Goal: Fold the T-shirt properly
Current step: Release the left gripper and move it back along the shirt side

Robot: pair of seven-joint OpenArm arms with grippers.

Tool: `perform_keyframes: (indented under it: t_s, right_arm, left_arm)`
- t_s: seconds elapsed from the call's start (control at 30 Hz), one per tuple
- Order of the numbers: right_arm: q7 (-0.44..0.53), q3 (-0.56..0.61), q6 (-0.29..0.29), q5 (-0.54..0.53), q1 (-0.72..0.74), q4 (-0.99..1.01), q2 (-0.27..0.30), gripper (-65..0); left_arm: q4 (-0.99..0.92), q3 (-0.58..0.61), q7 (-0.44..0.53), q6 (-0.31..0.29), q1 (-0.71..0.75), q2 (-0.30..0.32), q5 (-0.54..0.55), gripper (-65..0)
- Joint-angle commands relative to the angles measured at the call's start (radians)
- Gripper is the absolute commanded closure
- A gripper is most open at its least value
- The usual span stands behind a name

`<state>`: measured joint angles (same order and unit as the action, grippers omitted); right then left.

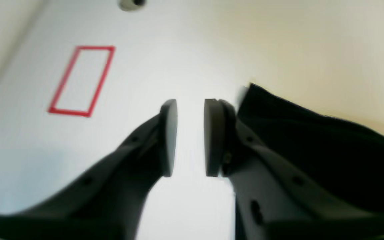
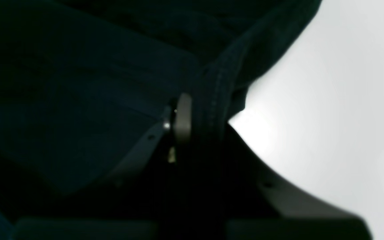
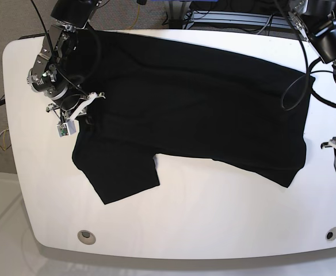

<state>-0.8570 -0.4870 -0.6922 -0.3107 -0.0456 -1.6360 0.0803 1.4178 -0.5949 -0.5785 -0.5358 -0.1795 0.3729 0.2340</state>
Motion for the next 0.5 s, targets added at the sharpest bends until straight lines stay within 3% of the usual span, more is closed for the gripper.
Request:
perform_keyframes:
  t_s: [0.0,0.13,0.23,0.47]
  right_arm:
    - [0.023,-0.002,-0.006,-0.014,0.016,-0.019,0.009,0.0]
    - [0.023,-0.002,-0.006,-0.014,0.016,-0.019,0.009,0.0]
    - [0.023,-0.002,-0.006,-0.014,0.016,-0.019,0.009,0.0]
    - [0.023,-0.002,-0.006,-0.014,0.016,-0.019,0.009,0.0]
  left_arm:
    - [-0.021,0.030,0.025,-0.004,-0.039,0.018,-0.005,-22.6]
    - [-0.093,0.046,0.036,-0.004,-0.070,0.019,-0.003,-38.9]
    - [-0.145,0.049,0.078,-0.004,-0.085,0.021,-0.005,-47.0]
    - [-0.283,0.051,0.153,-0.008,-0.127,0.024,-0.005,-45.4]
